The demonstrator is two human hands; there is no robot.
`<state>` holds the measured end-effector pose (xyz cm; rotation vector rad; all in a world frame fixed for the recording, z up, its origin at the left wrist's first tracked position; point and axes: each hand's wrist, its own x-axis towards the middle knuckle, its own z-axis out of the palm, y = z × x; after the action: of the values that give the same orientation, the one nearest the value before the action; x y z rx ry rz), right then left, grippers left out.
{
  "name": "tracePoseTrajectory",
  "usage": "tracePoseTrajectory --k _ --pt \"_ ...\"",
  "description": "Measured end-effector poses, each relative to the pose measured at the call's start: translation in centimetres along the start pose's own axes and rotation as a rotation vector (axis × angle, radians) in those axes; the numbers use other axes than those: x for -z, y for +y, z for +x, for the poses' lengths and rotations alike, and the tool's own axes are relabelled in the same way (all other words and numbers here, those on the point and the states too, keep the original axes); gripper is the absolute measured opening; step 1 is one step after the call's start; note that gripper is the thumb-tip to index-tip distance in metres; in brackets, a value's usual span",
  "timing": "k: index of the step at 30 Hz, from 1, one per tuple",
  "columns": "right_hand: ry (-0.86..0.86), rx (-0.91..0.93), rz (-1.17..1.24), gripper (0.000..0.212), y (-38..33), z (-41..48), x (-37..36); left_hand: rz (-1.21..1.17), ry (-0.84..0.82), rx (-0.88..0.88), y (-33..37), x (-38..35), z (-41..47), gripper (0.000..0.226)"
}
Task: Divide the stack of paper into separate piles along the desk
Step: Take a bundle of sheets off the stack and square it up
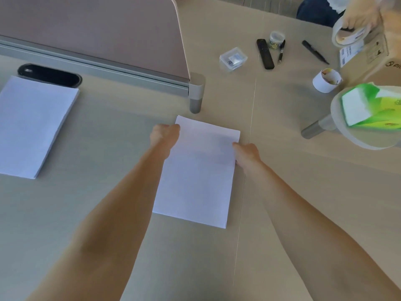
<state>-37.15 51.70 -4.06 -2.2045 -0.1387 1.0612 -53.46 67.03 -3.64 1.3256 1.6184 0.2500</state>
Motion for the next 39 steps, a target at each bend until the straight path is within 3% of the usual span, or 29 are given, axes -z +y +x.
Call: tracePoseTrajectory --k 4,9,13,17,23,28,32,36,39 --pt "-0.027 -0.032 -0.009 0.028 -0.2 0.9 0.3 0.157 0.006 -0.035 0.7 -0.8 0.4 0.015" --pt "-0.051 -0.02 0.05 0.02 -0.4 0.5 0.3 0.163 0.022 -0.058 0.5 -1.3 0.0 0.017" --pt "-0.057 -0.047 0.089 0.05 0.4 1.2 1.2 0.108 0.035 -0.028 0.1 -0.5 -0.1 0.02" --pt "-0.097 -0.101 0.148 0.035 -0.1 -1.4 1.4 0.16 0.027 0.092 -1.6 0.4 -1.4 0.043" --pt "-0.103 -0.097 0.196 0.036 0.4 -3.0 0.9 0.136 -0.05 0.1 -2.4 1.3 -3.2 0.047" --pt "-0.139 -0.228 0.192 0.015 3.4 -7.0 1.4 0.155 -0.076 0.134 -5.0 3.5 -5.8 0.043" --pt "-0.173 -0.242 0.252 0.023 4.9 -8.3 0.0 0.13 -0.096 0.133 -6.5 3.5 -7.0 0.056" --pt "-0.165 -0.218 0.231 0.023 4.8 -8.8 -0.8 0.187 -0.108 0.101 -6.0 3.5 -8.3 0.049" --pt "-0.176 -0.19 0.24 0.02 4.8 -9.3 0.0 0.211 -0.114 0.125 -5.6 3.8 -8.7 0.061"
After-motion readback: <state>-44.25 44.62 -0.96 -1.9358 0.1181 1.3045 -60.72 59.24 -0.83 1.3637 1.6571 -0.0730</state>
